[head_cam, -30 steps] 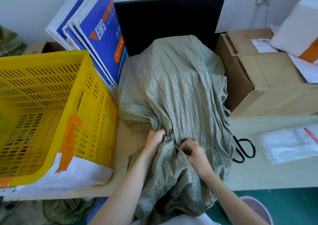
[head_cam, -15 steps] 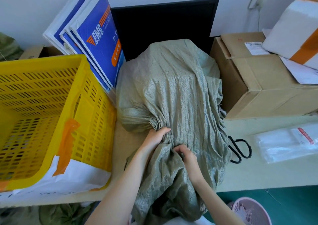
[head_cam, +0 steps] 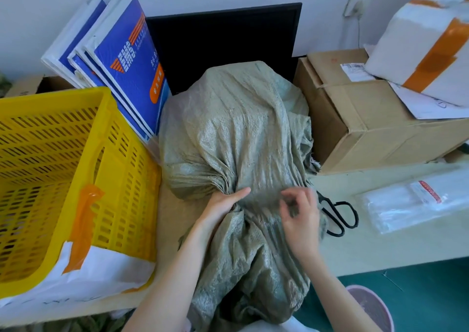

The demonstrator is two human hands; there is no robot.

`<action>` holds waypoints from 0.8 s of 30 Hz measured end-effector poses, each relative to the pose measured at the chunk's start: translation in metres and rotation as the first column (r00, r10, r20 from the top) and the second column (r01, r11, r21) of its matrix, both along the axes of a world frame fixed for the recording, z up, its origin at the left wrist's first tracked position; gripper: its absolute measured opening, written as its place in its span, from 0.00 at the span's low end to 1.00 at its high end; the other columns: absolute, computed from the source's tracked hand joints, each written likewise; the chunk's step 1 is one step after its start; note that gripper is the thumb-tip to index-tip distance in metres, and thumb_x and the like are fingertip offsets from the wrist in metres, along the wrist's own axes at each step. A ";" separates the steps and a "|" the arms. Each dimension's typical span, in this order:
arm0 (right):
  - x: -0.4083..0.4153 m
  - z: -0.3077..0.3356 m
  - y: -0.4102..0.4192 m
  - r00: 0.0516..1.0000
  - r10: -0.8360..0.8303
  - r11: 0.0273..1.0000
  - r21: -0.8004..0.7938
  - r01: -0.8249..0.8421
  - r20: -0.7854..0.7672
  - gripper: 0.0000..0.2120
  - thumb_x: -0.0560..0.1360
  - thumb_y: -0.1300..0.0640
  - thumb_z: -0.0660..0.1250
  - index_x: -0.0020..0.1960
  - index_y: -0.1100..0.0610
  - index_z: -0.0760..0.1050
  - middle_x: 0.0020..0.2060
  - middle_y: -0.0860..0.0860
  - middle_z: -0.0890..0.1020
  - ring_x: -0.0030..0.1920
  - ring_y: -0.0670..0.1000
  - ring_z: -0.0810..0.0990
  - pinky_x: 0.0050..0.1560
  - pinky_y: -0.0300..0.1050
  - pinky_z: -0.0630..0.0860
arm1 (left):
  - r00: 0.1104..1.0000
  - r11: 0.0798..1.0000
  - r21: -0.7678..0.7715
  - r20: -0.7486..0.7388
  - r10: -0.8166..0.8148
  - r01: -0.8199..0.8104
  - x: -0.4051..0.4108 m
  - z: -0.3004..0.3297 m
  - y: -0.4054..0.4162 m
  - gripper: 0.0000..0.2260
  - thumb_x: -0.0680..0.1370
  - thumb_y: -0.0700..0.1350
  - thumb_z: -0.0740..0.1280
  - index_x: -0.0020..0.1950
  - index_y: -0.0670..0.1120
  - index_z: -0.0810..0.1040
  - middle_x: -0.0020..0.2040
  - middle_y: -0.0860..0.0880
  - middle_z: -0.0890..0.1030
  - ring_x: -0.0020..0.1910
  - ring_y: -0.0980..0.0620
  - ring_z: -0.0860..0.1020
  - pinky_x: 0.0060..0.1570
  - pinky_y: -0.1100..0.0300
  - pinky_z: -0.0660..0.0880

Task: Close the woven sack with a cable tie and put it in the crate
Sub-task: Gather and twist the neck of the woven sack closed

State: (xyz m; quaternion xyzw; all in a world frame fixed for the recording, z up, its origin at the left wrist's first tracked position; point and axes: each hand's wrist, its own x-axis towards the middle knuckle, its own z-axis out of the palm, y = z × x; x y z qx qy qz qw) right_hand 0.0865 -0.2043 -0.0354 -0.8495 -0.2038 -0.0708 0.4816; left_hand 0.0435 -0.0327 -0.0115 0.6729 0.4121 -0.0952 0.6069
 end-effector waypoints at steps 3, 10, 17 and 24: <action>0.016 -0.001 -0.004 0.973 -0.230 0.960 -0.174 0.221 -0.033 0.18 0.71 0.59 0.71 0.59 0.58 0.73 0.58 0.56 0.73 0.58 0.59 0.68 0.56 0.51 0.62 | 0.999 0.999 0.028 -0.023 -0.027 0.028 0.000 0.002 0.004 0.23 0.74 0.57 0.68 0.65 0.47 0.76 0.68 0.47 0.74 0.68 0.49 0.71 0.56 0.66 0.64; 0.022 0.002 -0.005 0.906 -0.006 0.999 -0.045 -0.015 -0.424 0.08 0.77 0.58 0.66 0.53 0.58 0.69 0.38 0.46 0.75 0.37 0.49 0.73 0.39 0.28 0.69 | 0.993 0.997 0.022 -0.094 -0.076 0.079 0.002 -0.005 0.001 0.28 0.74 0.64 0.63 0.68 0.49 0.74 0.68 0.47 0.72 0.65 0.47 0.72 0.54 0.59 0.63; 0.016 -0.008 0.016 0.914 0.058 0.997 -0.030 -0.076 -0.401 0.13 0.76 0.61 0.66 0.36 0.60 0.65 0.25 0.49 0.64 0.28 0.49 0.60 0.27 0.38 0.59 | 0.999 0.998 -0.037 -0.022 0.044 -0.045 0.001 -0.003 -0.006 0.18 0.76 0.61 0.62 0.53 0.49 0.80 0.53 0.48 0.78 0.49 0.50 0.78 0.48 0.60 0.69; -0.009 -0.015 0.038 0.948 0.132 0.965 -0.180 -0.189 -0.289 0.13 0.75 0.69 0.61 0.35 0.57 0.65 0.33 0.50 0.70 0.33 0.50 0.70 0.37 0.45 0.64 | 0.998 0.997 -0.048 0.005 -0.060 0.060 0.009 0.005 0.000 0.39 0.68 0.66 0.67 0.70 0.42 0.70 0.70 0.44 0.72 0.68 0.48 0.71 0.58 0.62 0.64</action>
